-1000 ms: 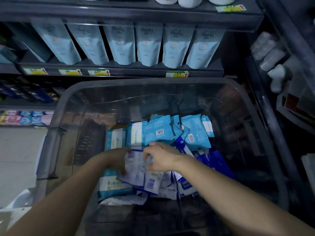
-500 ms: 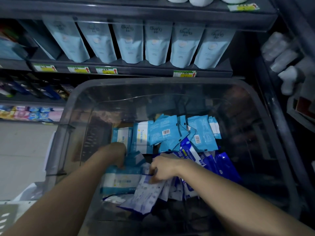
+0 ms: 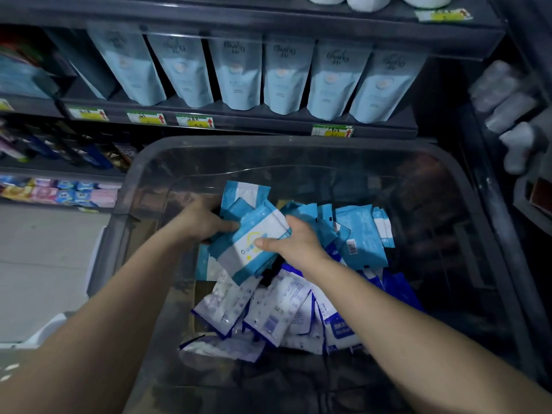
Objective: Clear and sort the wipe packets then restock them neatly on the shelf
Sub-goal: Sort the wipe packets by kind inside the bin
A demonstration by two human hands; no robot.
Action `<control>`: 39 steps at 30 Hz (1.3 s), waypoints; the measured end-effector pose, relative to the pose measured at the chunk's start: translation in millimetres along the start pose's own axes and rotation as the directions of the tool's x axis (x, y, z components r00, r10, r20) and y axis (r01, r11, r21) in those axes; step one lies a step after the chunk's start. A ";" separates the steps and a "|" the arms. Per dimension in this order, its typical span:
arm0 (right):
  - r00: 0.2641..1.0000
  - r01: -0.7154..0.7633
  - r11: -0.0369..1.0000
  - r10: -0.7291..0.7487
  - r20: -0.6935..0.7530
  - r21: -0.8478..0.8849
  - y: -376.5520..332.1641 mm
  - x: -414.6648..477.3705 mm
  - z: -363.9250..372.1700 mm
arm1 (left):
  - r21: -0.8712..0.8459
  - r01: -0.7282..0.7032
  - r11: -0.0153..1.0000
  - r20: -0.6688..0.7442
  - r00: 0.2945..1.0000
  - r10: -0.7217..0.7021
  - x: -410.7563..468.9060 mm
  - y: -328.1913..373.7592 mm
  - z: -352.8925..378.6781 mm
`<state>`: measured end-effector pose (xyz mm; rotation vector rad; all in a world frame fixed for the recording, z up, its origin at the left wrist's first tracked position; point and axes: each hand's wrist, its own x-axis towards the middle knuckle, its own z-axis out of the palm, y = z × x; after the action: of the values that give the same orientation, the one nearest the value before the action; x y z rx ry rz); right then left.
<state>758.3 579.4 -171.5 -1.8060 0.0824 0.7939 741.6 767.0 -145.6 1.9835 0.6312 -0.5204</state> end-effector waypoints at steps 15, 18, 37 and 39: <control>0.864 0.302 0.886 -0.411 -0.291 -0.352 -8.2 16.0 -10.6 | 0.286 0.214 0.934 -0.232 0.961 -0.149 20.6 -22.3 14.2; 0.867 0.212 0.779 -0.429 -0.254 -0.590 -6.8 15.0 -12.5 | 0.254 0.192 0.948 -0.310 0.945 -0.108 25.4 -35.9 23.3; 0.842 0.190 0.632 0.289 0.455 -0.752 3.1 -18.6 -7.3 | 0.884 -0.315 0.346 0.409 0.879 -0.245 -1.1 -46.4 64.8; 0.949 0.123 0.502 0.193 0.250 -0.856 -5.4 -16.5 -26.6 | 0.898 -0.291 0.330 0.377 0.897 -0.233 -2.9 -39.3 68.4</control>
<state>760.4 553.3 -153.5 -2.5940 -0.6234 1.2972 708.0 721.9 -201.0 2.7890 -0.1417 -1.5778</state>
